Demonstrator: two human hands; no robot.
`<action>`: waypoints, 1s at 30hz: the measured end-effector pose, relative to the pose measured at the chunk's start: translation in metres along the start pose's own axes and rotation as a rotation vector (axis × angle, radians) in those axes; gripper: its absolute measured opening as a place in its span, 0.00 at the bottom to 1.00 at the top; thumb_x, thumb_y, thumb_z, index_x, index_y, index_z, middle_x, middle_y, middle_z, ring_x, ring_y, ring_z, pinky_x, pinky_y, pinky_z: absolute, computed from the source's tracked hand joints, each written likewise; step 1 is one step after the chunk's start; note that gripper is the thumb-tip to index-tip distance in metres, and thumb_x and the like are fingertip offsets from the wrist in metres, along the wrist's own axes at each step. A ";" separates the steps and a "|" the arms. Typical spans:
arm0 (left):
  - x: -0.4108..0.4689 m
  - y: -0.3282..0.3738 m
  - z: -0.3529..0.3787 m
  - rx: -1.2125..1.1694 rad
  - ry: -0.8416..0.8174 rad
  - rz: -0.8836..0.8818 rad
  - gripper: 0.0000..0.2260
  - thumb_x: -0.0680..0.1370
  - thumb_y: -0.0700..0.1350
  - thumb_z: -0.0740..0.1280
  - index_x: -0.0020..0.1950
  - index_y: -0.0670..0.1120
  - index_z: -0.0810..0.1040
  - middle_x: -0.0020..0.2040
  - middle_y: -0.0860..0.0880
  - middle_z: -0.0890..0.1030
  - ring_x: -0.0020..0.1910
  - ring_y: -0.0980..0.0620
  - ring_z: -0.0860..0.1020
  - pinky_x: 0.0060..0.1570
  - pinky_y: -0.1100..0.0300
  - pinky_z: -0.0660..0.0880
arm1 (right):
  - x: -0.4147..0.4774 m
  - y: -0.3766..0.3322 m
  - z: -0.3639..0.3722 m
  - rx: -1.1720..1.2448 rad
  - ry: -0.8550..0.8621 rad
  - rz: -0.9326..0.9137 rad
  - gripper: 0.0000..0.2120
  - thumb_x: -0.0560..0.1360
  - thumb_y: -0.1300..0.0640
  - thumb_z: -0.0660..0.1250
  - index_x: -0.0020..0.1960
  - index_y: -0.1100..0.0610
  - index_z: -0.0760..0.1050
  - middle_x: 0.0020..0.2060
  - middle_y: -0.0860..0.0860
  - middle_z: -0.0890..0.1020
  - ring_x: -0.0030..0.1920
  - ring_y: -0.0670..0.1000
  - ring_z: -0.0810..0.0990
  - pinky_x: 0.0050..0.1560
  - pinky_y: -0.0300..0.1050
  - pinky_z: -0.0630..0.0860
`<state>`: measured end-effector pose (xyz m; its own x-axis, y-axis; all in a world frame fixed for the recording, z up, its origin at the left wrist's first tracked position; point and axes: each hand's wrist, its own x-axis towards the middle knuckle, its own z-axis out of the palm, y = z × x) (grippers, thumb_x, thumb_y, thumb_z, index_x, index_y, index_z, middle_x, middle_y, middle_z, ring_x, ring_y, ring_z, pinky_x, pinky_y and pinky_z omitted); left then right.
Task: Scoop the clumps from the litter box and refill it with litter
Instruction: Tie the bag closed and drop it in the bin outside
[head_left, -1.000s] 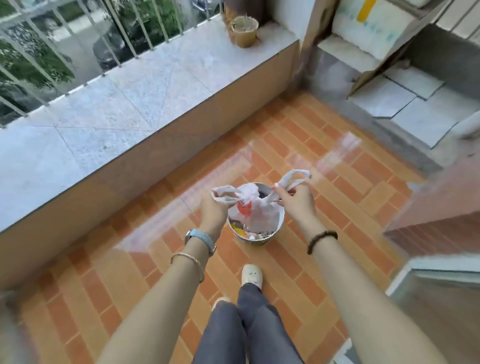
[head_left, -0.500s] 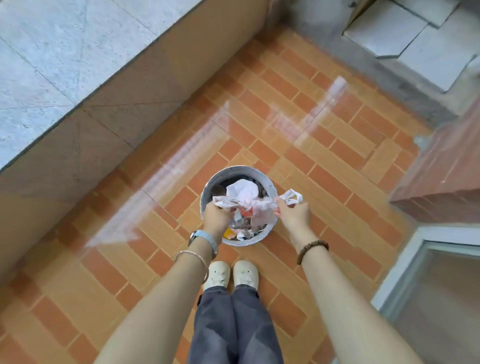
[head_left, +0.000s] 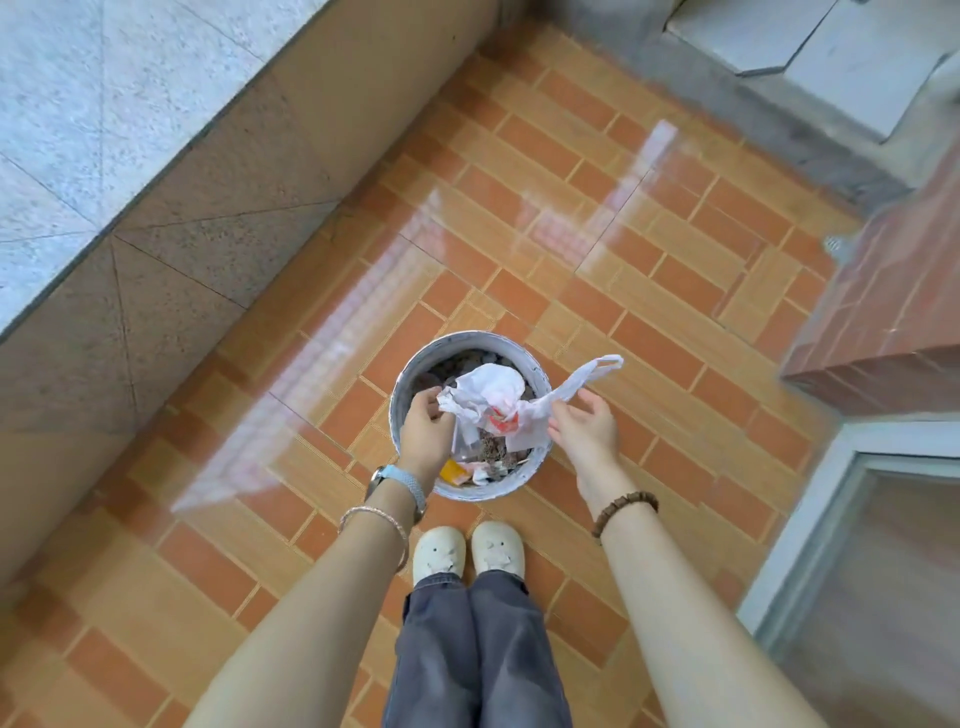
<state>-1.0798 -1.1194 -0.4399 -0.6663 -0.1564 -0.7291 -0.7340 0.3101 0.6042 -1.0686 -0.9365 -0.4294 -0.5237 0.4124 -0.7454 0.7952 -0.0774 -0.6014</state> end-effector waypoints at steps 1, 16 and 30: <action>-0.013 0.010 -0.005 0.010 0.013 0.014 0.19 0.79 0.39 0.58 0.70 0.46 0.67 0.56 0.50 0.75 0.53 0.48 0.78 0.50 0.51 0.78 | -0.009 -0.005 -0.005 -0.022 -0.006 -0.006 0.26 0.75 0.55 0.70 0.70 0.55 0.66 0.53 0.49 0.80 0.54 0.51 0.81 0.61 0.53 0.77; -0.195 0.093 -0.073 0.562 0.263 0.517 0.09 0.79 0.42 0.63 0.58 0.46 0.77 0.54 0.48 0.79 0.53 0.48 0.77 0.52 0.51 0.76 | -0.201 -0.088 -0.098 -0.626 0.114 -0.634 0.09 0.76 0.60 0.64 0.55 0.52 0.76 0.52 0.50 0.80 0.53 0.52 0.77 0.50 0.46 0.74; -0.272 0.091 -0.124 0.930 0.256 0.895 0.10 0.75 0.39 0.65 0.55 0.46 0.78 0.50 0.46 0.79 0.48 0.42 0.77 0.48 0.50 0.70 | -0.314 -0.068 -0.121 -0.838 0.372 -0.791 0.11 0.75 0.63 0.64 0.55 0.53 0.77 0.52 0.51 0.80 0.54 0.55 0.76 0.53 0.49 0.71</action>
<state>-0.9817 -1.1648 -0.1468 -0.9529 0.2989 -0.0515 0.2673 0.9078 0.3233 -0.9215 -0.9509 -0.1194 -0.9442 0.3264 -0.0443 0.3182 0.8693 -0.3783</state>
